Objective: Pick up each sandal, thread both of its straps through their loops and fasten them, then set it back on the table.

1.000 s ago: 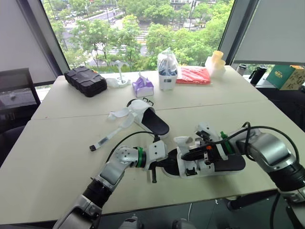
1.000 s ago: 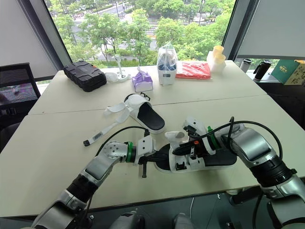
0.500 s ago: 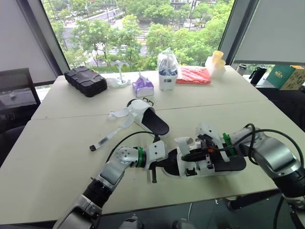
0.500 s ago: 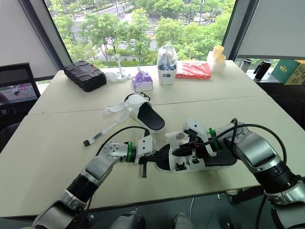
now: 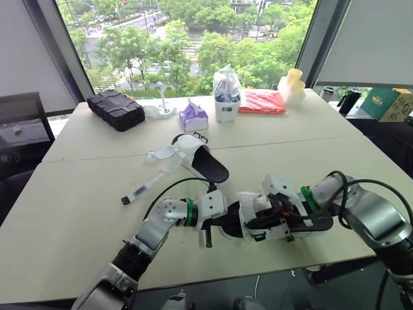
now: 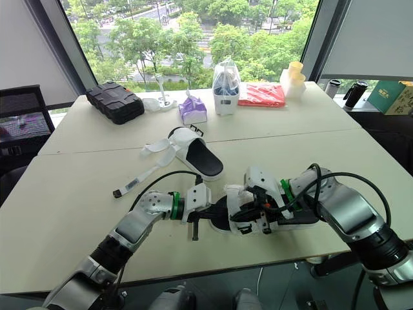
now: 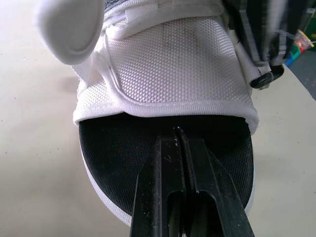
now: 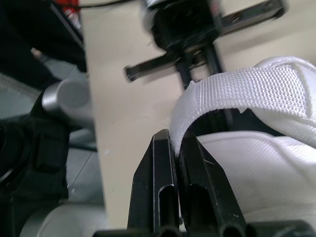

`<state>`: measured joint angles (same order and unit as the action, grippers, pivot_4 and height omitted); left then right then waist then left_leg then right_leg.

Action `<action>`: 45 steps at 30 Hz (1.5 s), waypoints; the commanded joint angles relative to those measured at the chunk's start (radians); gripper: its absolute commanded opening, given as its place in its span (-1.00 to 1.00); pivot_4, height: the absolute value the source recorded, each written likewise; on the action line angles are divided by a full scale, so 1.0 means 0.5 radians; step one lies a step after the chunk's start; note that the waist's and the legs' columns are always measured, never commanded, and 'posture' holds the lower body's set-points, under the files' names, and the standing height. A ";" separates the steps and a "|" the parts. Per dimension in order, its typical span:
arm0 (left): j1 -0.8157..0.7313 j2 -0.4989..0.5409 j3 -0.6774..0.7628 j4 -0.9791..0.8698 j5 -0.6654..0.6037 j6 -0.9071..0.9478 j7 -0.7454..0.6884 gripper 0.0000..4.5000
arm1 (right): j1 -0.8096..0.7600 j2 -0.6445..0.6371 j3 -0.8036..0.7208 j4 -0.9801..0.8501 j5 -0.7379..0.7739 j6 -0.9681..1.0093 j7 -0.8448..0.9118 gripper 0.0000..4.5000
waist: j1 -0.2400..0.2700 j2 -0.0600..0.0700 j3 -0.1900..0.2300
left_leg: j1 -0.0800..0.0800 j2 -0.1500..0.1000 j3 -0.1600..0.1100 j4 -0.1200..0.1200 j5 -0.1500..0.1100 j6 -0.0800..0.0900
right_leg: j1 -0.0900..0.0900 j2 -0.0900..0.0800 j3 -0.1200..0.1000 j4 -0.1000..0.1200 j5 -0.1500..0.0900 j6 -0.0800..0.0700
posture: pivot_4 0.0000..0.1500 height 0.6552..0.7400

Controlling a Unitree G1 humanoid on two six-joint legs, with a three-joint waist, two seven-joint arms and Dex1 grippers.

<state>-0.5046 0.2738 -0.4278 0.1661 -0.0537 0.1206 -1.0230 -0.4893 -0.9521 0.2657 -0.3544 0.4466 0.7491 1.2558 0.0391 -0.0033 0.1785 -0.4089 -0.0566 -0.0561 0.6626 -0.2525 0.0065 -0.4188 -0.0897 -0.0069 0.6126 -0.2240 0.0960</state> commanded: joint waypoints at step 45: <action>0.007 -0.002 -0.031 0.113 0.058 -0.033 0.023 -1.00 | 0.989 -0.074 -0.709 -0.498 0.388 0.245 -0.550 0.88 | 0.003 -0.002 0.000 | 0.002 0.000 0.000 0.001 0.000 0.000 | 0.005 -0.003 -0.002 -0.001 -0.002 0.001 | 1.00 1.00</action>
<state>-0.5073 0.2663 -0.4283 0.1936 -0.0540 0.0925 -1.0204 0.0050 -0.9971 -0.0825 -0.5994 0.6474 0.9002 0.9849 0.0408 -0.0042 0.1784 -0.4078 -0.0567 -0.0562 0.6630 -0.2525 0.0065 -0.4160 -0.0910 -0.0077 0.6121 -0.2248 0.0966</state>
